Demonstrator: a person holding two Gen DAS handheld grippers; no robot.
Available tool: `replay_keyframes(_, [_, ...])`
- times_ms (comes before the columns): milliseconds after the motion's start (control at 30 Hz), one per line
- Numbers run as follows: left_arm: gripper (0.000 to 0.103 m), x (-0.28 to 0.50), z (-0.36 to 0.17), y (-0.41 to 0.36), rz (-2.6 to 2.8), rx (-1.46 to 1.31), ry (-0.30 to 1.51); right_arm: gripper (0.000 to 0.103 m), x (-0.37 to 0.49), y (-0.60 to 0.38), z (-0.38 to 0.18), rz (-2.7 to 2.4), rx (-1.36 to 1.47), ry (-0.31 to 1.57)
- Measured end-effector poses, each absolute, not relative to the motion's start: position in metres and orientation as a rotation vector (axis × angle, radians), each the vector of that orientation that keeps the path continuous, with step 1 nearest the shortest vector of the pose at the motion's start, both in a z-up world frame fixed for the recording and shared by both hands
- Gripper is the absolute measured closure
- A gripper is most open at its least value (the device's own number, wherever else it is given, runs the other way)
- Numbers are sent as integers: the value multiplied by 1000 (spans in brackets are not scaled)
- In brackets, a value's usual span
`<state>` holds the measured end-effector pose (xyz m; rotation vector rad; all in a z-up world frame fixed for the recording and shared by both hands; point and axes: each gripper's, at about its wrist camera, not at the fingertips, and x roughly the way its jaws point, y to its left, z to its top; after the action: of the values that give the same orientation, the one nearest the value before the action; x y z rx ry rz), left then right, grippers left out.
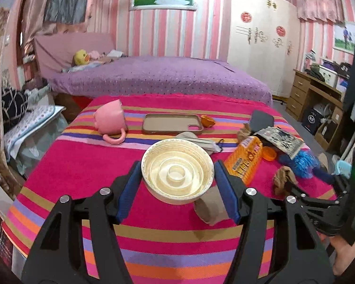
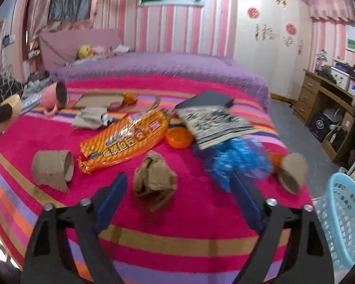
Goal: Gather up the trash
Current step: 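Grasp the white plastic lid with the left tool while the right tool grasps crumpled brown paper, then carry lid and paper over the blue basket and open both tools to drop them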
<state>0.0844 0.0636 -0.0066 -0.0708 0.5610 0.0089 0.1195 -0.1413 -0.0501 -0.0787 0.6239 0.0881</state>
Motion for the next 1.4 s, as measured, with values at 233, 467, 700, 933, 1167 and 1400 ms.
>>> replay_keyframes(233, [42,95,-15,66,28,-93,582,59,137,-125,-64,169,-97,692])
replay_keyframes(467, [42,92,-17,57,41,-95,572,59,125,-135,-50,201,-74,619])
replay_keyframes(700, [42,90,-18,41,44,-97,571,59,110,-170,-28,156,-103,558])
replay_keyframes(933, [42,86,-16,14,39,-101,554,59,97,-223,-14,116,-62,526])
replay_keyframes(1167, [42,85,-2,-30,1,-100,537,59,91,-279,1,79,-24,507])
replay_keyframes(1400, [42,87,9,-72,-45,-84,525,59,83,-332,12,53,-1,512])
